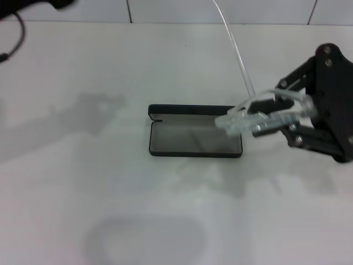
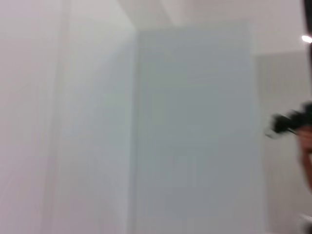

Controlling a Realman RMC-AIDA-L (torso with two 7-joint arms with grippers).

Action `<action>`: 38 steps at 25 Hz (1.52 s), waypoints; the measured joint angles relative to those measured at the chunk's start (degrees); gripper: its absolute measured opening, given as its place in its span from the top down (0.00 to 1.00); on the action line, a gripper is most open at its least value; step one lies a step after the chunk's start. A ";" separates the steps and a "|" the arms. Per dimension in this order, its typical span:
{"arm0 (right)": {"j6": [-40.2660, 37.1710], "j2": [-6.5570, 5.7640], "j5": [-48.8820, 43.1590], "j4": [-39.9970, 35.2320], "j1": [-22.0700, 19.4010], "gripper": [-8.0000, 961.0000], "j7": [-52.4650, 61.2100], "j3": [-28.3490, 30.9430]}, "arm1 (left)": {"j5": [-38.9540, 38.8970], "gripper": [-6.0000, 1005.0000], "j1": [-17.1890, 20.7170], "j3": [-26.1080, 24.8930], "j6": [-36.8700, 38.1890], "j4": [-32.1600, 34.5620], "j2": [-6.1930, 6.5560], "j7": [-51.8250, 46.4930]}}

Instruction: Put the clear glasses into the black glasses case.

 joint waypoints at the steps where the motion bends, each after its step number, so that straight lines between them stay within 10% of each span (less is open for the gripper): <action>1: -0.70 0.00 0.17 -0.01 -0.05 0.88 -0.43 0.01 | -0.93 0.88 -0.16 -1.19 -0.44 -1.67 0.00 0.25; 16: -7.21 0.20 3.14 -3.04 0.62 0.88 -4.10 -0.70 | -2.68 0.88 -5.18 1.75 -1.72 -15.93 0.27 -1.42; 38: -1.51 -0.63 3.35 5.68 3.51 0.88 -7.96 0.14 | -0.55 0.88 -11.04 9.98 12.07 -14.12 0.60 -2.48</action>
